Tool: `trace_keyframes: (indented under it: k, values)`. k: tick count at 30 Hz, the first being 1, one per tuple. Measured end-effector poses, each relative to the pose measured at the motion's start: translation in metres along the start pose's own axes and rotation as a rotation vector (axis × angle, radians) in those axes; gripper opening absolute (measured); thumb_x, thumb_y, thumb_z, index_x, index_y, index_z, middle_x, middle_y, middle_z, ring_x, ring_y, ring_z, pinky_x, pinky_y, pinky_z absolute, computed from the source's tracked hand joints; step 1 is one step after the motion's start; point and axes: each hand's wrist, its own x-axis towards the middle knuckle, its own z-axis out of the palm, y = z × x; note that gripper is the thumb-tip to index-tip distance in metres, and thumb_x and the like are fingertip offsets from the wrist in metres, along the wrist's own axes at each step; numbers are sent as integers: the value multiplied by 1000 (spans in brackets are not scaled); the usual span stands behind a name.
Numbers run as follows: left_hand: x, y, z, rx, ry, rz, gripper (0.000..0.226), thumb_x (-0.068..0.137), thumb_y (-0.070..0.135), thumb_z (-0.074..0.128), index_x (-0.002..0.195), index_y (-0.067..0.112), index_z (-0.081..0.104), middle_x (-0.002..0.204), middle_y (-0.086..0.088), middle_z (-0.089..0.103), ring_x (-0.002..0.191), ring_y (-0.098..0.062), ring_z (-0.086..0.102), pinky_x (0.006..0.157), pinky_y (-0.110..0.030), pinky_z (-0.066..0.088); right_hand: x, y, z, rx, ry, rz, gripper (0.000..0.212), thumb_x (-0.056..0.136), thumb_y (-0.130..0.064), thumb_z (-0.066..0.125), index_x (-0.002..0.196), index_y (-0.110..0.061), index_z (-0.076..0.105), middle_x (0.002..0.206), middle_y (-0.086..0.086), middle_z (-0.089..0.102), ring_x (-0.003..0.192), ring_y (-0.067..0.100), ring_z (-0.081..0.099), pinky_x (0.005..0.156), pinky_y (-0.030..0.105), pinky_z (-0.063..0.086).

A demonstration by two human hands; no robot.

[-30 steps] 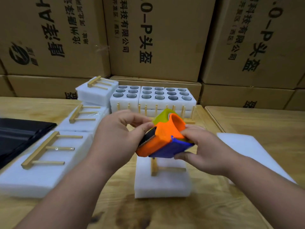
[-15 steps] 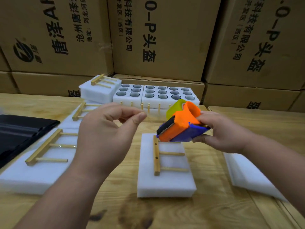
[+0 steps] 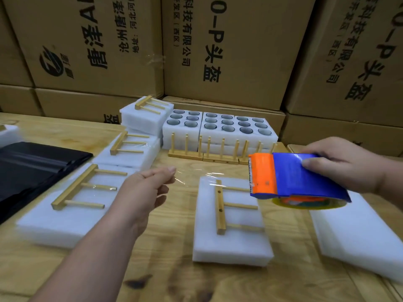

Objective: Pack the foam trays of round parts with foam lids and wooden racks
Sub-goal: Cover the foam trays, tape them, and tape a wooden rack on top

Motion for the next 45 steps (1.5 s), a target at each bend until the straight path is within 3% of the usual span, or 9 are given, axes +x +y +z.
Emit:
trace_keyframes:
  k: [5,10,14,19,23,29,39,45]
  values:
    - [5,-23,5,-92,-63,-163,21,83,44,77,80,23,81,76,10,73,53,-2,55,61,-24,47,14,-6,-9,-106,-1,75,53,83,-60,46,64,-14,64,61,7,59,55,22,54,54,40,42]
    - [12,-55,18,-91,8,-262,24,87,41,78,97,19,77,82,11,75,62,-6,53,53,-21,46,38,-23,-27,-197,-45,76,60,84,-73,43,66,-21,67,56,-1,58,52,15,52,56,44,45]
    - [20,-72,27,-57,64,-289,22,92,38,72,90,17,76,75,11,69,60,-11,47,49,-22,36,62,-48,-38,-301,-122,76,61,81,-75,42,73,-24,74,65,-4,67,61,14,62,64,47,54]
    - [21,-85,35,-39,87,-237,26,98,34,66,79,15,67,77,-3,55,51,-15,37,43,-22,24,90,-78,-43,-410,-207,49,63,77,-77,42,69,-22,72,65,-6,67,60,10,62,62,43,54]
    - [22,-91,36,-47,105,-241,27,99,33,65,77,16,64,75,-4,51,51,-17,35,46,-23,22,107,-97,-42,-423,-241,66,54,78,-72,45,68,-25,71,66,-15,68,59,3,63,54,29,47]
    - [21,-101,38,-31,75,-361,30,98,35,64,77,13,61,51,0,36,37,-14,27,40,-16,20,124,-115,-38,-413,-300,77,45,88,-65,52,77,-26,71,67,-18,70,61,0,67,55,23,47]
    - [26,-105,44,61,101,-370,35,97,30,66,66,14,61,41,6,48,38,-14,40,40,-17,27,138,-125,-33,-430,-321,89,39,92,-60,56,79,-25,69,66,-17,71,61,-1,68,52,18,45]
    - [27,-106,47,154,118,-307,37,95,29,68,62,11,63,45,6,52,46,-16,45,43,-20,31,139,-123,-30,-447,-336,82,41,92,-61,55,79,-25,69,67,-16,71,62,0,68,53,18,46]
